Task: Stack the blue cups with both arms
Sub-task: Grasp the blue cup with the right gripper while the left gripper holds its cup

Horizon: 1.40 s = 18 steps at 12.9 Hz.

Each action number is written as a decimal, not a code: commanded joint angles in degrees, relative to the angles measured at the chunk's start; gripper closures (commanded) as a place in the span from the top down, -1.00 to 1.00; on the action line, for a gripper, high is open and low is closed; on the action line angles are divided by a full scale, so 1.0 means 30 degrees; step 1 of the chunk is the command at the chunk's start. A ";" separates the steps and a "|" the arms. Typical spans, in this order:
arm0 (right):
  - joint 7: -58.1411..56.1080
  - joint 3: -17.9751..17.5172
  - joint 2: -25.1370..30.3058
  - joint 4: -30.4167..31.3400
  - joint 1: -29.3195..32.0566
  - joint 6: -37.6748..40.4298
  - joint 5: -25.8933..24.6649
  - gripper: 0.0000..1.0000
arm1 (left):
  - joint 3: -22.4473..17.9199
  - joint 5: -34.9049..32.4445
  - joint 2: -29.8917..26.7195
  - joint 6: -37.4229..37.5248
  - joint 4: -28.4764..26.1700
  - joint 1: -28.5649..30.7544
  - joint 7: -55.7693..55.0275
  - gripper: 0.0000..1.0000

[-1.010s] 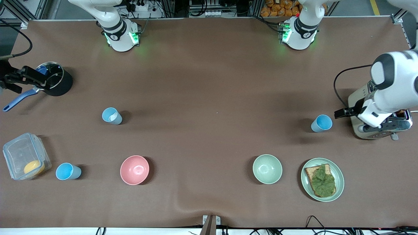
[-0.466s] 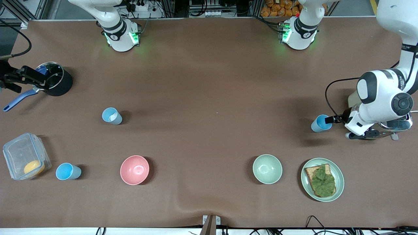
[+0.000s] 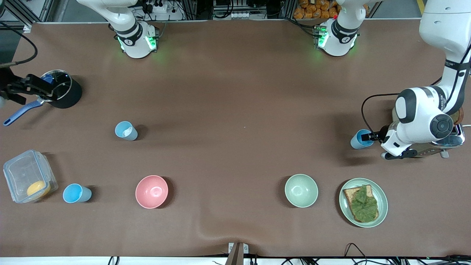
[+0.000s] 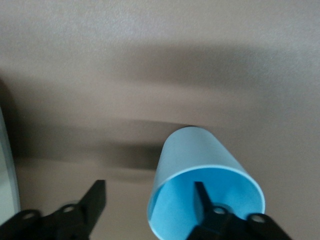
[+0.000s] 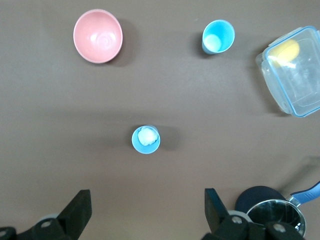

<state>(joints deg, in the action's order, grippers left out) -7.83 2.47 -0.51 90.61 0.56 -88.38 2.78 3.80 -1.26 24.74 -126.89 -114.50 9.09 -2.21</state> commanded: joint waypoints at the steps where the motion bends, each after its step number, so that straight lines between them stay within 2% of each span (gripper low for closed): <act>1: 0.0062 -0.0090 -0.0968 0.0206 -0.0798 0.0164 -0.0633 1.00 | 0.0052 0.0010 0.0336 0.0051 0.0754 -0.0071 0.0121 -1.00; 5: 0.0092 -0.0091 -0.4334 0.0585 -0.1853 -0.1440 -0.0399 1.00 | 0.0169 -0.0020 0.0278 0.0051 0.0902 -0.0042 0.0121 -1.00; 8: 0.0092 -0.0091 -0.5191 0.1783 -0.1884 -0.3578 0.0505 1.00 | 0.0228 -0.0020 -0.0306 0.0051 0.0872 -0.0013 0.0151 -1.00; 11: 0.0092 -0.0091 -0.6448 0.4067 -0.2002 -0.8026 0.1123 1.00 | 0.0257 0.0010 -0.1389 0.0197 0.0755 0.0104 0.0297 -1.00; 15: 0.0121 -0.0091 -0.6860 0.5796 -0.2411 -0.8303 0.1798 1.00 | 0.0287 0.0418 -0.2592 0.0256 0.0813 0.0222 0.0209 -1.00; 18: 0.0121 -0.0091 -0.6950 0.7002 -0.2441 -0.8711 0.2147 1.00 | 0.0287 0.1999 -0.3266 0.0256 0.0814 0.0222 0.0180 -1.00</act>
<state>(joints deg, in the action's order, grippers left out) -7.73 1.86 -21.84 109.63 -6.25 -113.25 7.79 4.37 2.22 17.13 -126.73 -111.14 9.29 -2.22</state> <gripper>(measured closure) 0.000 0.969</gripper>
